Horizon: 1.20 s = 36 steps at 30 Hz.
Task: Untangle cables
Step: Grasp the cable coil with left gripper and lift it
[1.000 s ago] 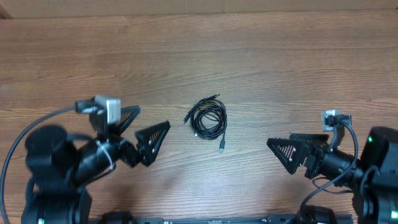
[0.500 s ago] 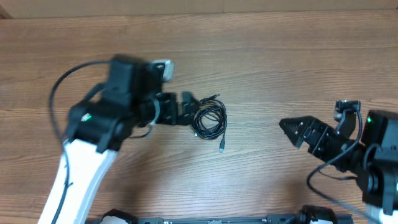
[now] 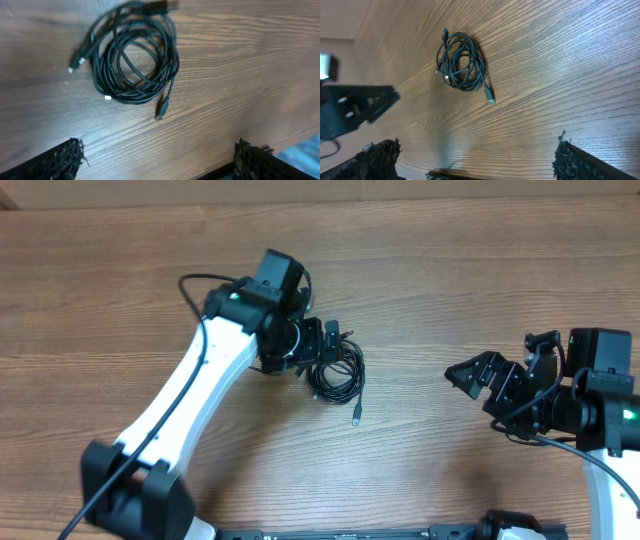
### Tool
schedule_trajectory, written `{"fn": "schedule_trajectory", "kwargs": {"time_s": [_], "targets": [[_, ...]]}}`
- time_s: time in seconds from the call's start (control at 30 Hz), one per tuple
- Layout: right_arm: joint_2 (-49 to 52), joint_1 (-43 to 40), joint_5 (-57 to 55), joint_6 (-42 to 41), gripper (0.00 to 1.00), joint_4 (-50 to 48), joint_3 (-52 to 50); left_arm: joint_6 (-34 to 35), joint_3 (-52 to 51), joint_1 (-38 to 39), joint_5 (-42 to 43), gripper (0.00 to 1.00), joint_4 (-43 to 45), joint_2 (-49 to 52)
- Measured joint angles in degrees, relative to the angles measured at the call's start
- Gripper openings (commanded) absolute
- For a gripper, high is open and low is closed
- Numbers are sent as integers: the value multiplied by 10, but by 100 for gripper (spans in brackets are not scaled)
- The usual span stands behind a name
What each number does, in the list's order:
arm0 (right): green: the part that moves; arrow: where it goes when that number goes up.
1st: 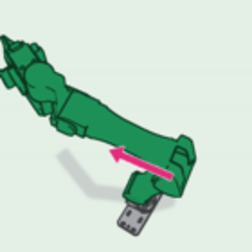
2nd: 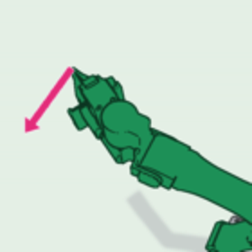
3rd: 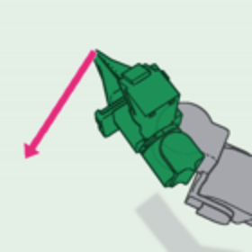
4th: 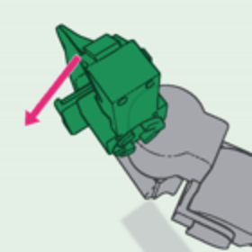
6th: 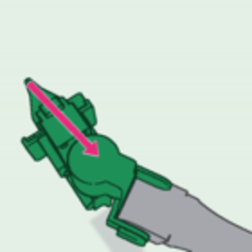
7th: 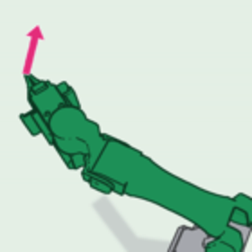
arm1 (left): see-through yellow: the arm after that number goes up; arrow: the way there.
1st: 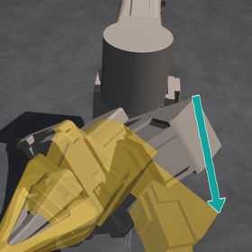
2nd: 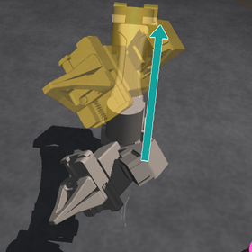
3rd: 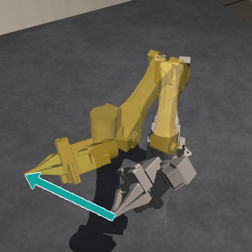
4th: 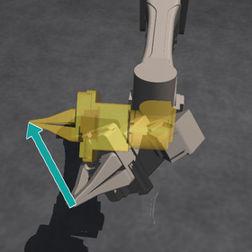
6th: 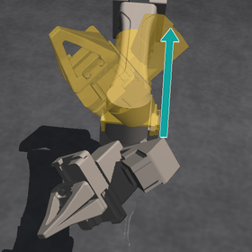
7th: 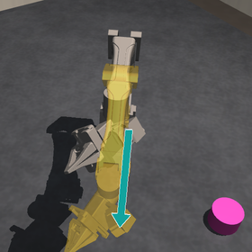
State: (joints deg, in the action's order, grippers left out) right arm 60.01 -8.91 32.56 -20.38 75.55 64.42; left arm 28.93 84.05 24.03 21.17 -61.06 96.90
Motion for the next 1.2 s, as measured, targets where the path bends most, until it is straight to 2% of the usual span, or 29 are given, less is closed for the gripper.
{"fn": "schedule_trajectory", "kwargs": {"time_s": [0.27,0.47,0.63,0.7,0.87,0.9,1.03,1.2], "targets": [[4,0,0,-2,100,0,0,83,0,19,13,96,41,95],[4,0,0,-2,100,1,0,134,0,21,14,82,101,139],[4,0,0,0,100,1,0,152,0,21,13,66,116,158],[4,0,0,3,100,1,0,159,0,21,10,56,116,163],[4,0,0,7,100,0,0,161,0,21,1,8,118,167],[4,0,0,8,100,1,0,162,0,21,0,4,120,167],[4,0,0,9,100,1,0,157,0,21,14,4,131,167],[4,0,0,9,100,-8,0,114,4,21,82,4,157,167]]}}
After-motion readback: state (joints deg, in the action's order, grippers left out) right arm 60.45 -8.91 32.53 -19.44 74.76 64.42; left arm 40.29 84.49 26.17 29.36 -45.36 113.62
